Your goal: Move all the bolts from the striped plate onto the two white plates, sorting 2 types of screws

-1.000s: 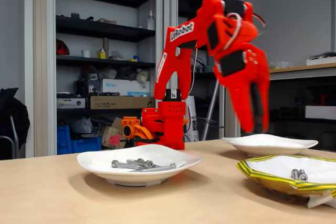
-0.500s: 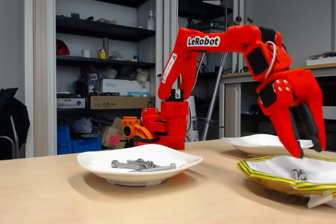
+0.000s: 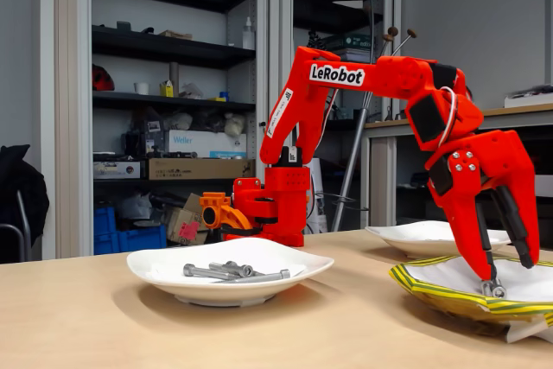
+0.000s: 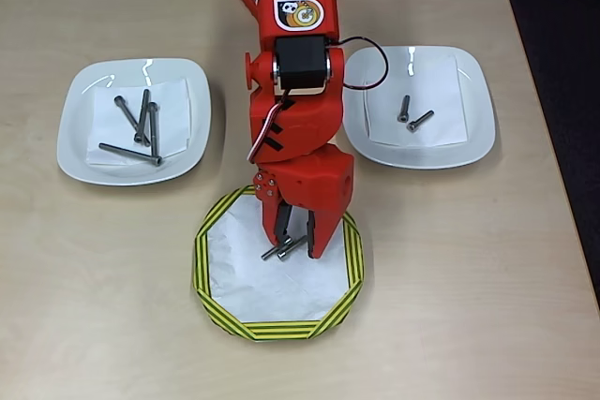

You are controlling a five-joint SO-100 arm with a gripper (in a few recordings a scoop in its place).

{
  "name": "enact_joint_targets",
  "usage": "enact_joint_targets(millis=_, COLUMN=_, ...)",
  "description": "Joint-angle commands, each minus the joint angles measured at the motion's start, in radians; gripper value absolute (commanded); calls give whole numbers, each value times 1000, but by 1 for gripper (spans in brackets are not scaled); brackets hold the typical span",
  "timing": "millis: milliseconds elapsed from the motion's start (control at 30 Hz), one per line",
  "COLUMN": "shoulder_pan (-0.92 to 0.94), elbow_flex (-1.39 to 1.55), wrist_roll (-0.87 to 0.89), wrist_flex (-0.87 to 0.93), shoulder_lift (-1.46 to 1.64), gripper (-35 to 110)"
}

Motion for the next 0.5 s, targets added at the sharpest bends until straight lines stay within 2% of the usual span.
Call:
enact_joint_targets(millis=0, shoulder_pan=0, elbow_flex=25, wrist_roll=-18, wrist_flex=-5, shoulder_lift=41, gripper=16)
enact_joint_targets(millis=200, shoulder_pan=9, elbow_flex=104, wrist_roll=-40, wrist_flex=-100, shoulder_lift=31, gripper=15)
enact_joint_targets(millis=467, shoulder_pan=23, elbow_flex=83, wrist_roll=-72, wrist_flex=-138, shoulder_lift=-26, gripper=14)
